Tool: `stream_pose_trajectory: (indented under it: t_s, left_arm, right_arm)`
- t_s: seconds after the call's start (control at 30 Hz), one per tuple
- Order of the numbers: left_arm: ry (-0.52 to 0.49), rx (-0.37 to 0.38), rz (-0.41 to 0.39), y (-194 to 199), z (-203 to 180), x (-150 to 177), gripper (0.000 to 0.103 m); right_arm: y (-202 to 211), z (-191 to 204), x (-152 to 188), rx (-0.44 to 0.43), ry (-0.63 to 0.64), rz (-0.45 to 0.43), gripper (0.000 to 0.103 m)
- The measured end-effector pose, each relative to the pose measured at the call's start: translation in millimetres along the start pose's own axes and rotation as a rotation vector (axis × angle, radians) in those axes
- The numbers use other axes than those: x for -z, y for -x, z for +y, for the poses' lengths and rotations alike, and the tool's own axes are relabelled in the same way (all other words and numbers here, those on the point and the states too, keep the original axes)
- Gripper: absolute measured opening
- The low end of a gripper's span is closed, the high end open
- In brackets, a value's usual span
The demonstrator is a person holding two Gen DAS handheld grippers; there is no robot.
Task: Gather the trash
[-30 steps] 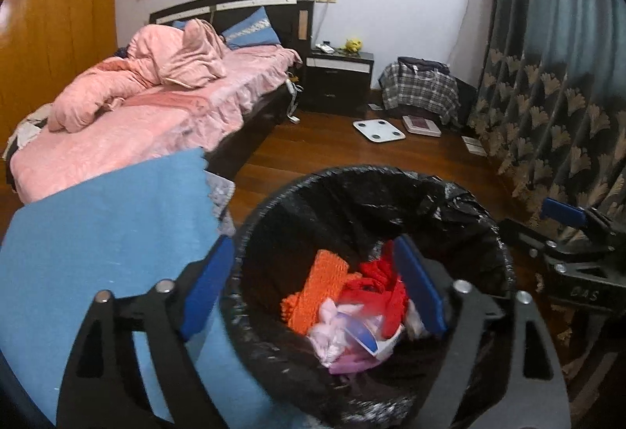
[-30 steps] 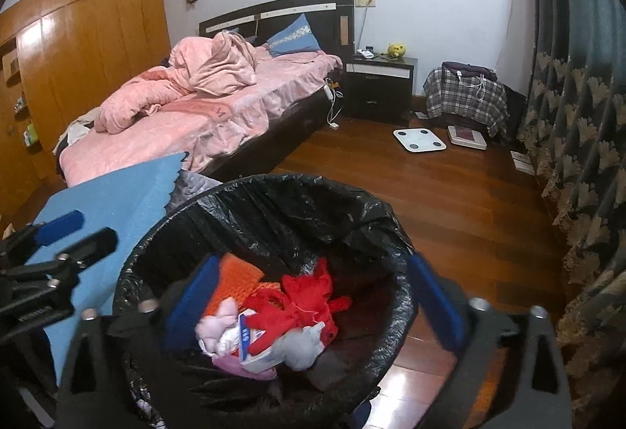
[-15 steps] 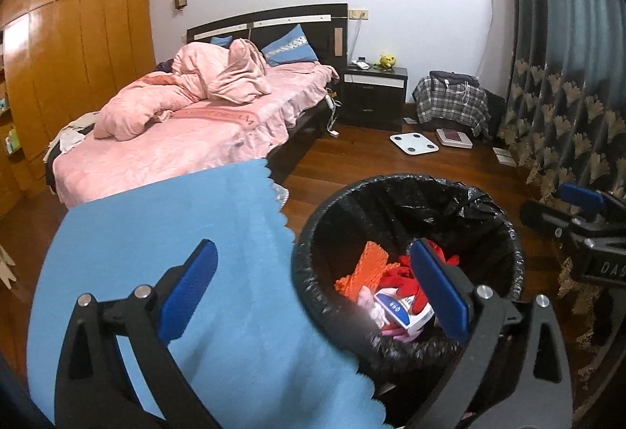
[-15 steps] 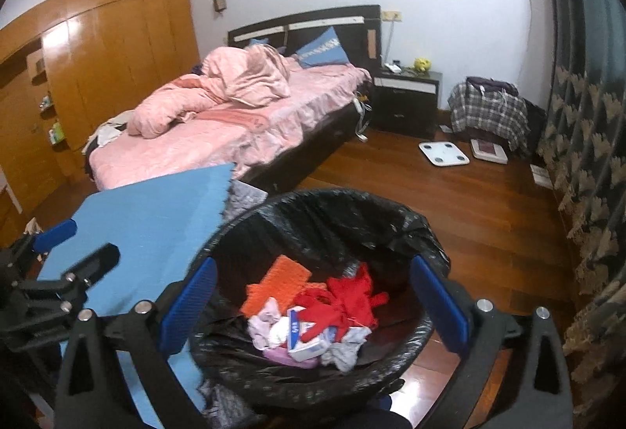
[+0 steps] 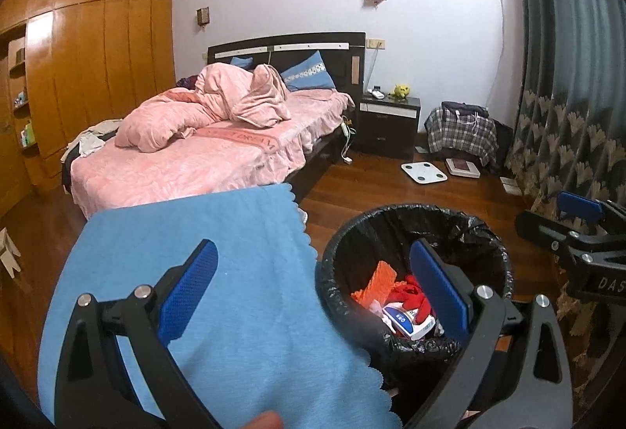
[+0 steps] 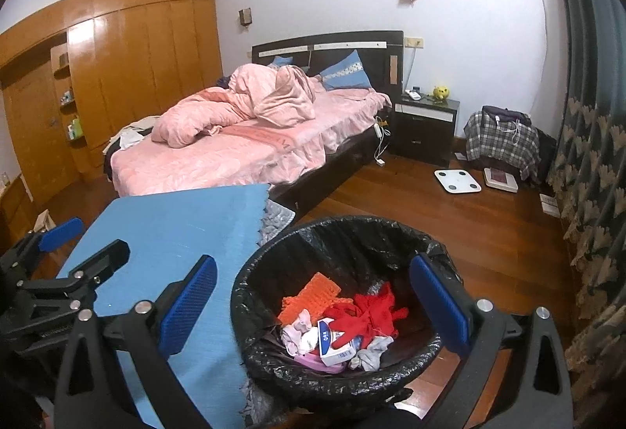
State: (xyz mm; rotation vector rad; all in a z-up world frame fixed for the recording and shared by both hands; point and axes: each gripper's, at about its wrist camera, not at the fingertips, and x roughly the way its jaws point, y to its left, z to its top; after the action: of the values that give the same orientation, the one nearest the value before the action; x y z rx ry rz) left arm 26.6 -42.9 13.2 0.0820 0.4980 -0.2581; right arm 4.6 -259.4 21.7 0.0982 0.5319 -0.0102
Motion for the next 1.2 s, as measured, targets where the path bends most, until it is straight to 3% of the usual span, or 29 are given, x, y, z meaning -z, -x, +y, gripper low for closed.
stream_pose_trajectory:
  t_s: [1.2]
  left_arm:
    - [0.014,-0.016,-0.010,10,7,-2,0.096]
  right_arm:
    - [6,14,-3,-0.002,0.023,-0.019,0.097]
